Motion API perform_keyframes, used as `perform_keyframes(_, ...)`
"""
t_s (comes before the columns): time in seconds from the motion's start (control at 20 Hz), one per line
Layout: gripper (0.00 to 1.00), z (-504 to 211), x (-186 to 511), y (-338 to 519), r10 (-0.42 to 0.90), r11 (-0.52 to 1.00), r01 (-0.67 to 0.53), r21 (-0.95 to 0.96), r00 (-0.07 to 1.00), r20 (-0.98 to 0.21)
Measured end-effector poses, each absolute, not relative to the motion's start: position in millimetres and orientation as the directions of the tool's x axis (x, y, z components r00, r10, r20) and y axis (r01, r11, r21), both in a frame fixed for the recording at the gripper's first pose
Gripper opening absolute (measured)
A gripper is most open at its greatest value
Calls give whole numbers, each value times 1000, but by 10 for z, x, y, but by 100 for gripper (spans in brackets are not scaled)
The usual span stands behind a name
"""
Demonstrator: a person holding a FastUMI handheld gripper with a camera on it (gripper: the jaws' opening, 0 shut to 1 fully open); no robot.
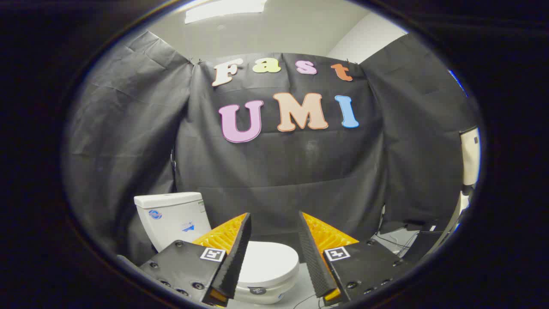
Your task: Open the toilet lid.
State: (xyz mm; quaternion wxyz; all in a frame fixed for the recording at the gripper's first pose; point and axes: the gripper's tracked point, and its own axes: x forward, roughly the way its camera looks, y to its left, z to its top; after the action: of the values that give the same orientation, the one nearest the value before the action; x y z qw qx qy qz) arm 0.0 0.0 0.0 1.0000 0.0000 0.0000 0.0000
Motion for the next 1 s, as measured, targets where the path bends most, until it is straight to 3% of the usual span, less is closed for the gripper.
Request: perform_keyframes(1.0, 69, 37, -18, -70, -21, 999, 19, 50, 999, 34)
